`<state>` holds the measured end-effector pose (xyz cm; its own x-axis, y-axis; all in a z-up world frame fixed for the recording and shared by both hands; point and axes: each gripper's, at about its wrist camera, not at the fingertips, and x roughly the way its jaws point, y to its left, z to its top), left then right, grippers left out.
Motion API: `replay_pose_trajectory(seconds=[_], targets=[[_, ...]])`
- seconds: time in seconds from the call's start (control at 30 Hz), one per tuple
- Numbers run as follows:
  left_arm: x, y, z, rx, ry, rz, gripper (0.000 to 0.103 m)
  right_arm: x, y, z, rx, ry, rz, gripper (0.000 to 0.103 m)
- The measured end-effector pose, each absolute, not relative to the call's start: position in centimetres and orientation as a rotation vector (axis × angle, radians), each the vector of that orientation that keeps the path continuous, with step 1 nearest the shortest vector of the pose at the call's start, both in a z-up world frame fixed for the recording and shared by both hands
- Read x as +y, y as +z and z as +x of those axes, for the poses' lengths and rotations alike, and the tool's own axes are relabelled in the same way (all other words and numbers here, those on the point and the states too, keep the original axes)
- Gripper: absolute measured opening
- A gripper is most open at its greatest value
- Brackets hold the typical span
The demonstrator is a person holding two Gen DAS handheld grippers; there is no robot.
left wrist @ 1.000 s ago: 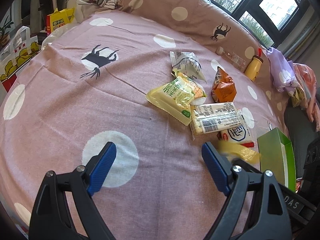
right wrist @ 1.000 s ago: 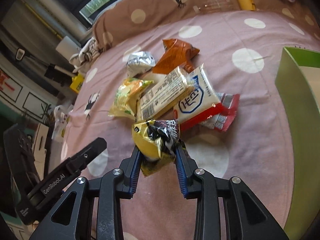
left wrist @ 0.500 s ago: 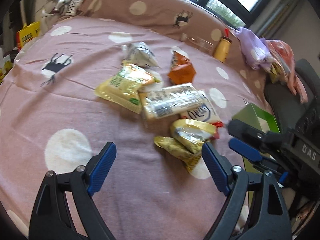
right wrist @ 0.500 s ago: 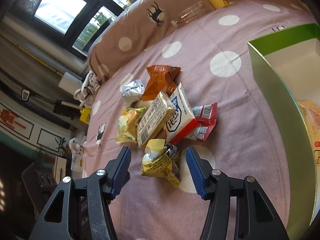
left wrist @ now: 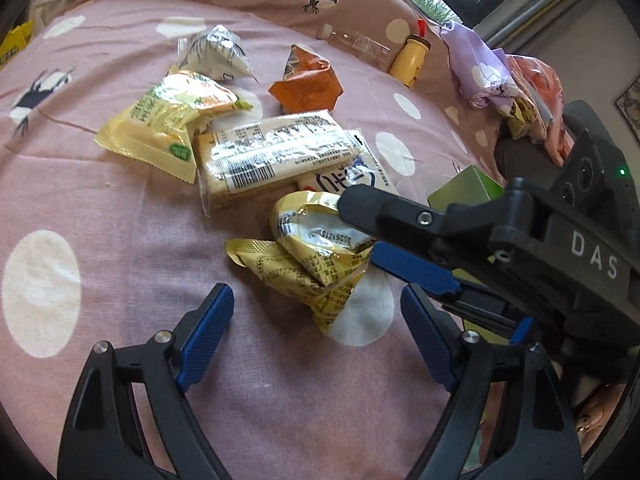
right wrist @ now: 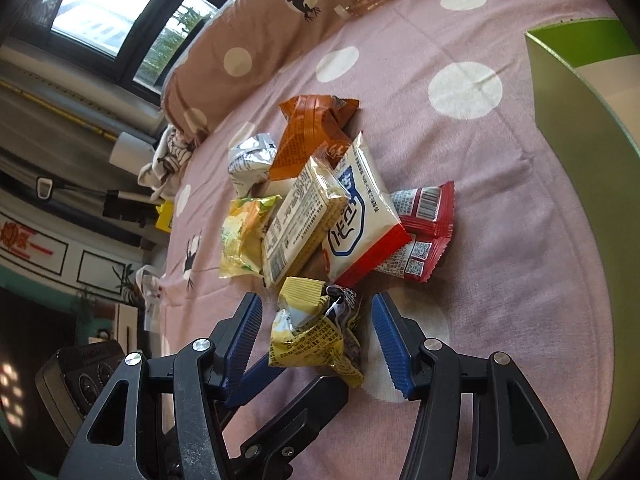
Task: Organize snacks
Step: 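Lift the chip bag with the right gripper and carry it toward the box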
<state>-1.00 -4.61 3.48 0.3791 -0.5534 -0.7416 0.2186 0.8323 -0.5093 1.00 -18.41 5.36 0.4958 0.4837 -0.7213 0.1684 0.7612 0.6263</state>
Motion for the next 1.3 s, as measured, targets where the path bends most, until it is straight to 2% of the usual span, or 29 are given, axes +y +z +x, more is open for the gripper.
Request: replay_pose_trajectory(seconds=[0.13,0.2,0.33,0.4,0.5,1.0,1.3], targets=[[-4.8,3.2,-0.8,1.077,-0.503,-0.344,0.073,-17.8,4.5,1.7,1.092,0.235,0.699,0.058],[-4.8,3.2,-0.8,1.065,-0.503,-0.341,0.064,-17.5,3.9,2.0,1.117,0.244,0.697,0.058],[-4.7,3.0,-0.7,1.067,-0.511,-0.350,0.057,-17.0,3.6,2.2,1.114,0.253,0.691,0.057],[-4.6,3.0,-0.7,1.073,-0.531,-0.375,0.044,-16.9,3.6,2.0,1.107,0.262,0.694,0.051],[-4.7,3.2,-0.8,1.066,-0.536,-0.377,0.040,-16.7,4.1,1.7,1.091,0.264,0.672,0.050],[-4.9,7.3,-3.3,0.859,-0.595,-0.311,0.039,-16.7,8.9,-1.4,0.869,0.273,0.622,0.050],[-5.0,8.4,-3.8,0.799,-0.596,-0.294,0.039,-16.1,10.6,-2.6,0.795,0.253,0.556,0.050]])
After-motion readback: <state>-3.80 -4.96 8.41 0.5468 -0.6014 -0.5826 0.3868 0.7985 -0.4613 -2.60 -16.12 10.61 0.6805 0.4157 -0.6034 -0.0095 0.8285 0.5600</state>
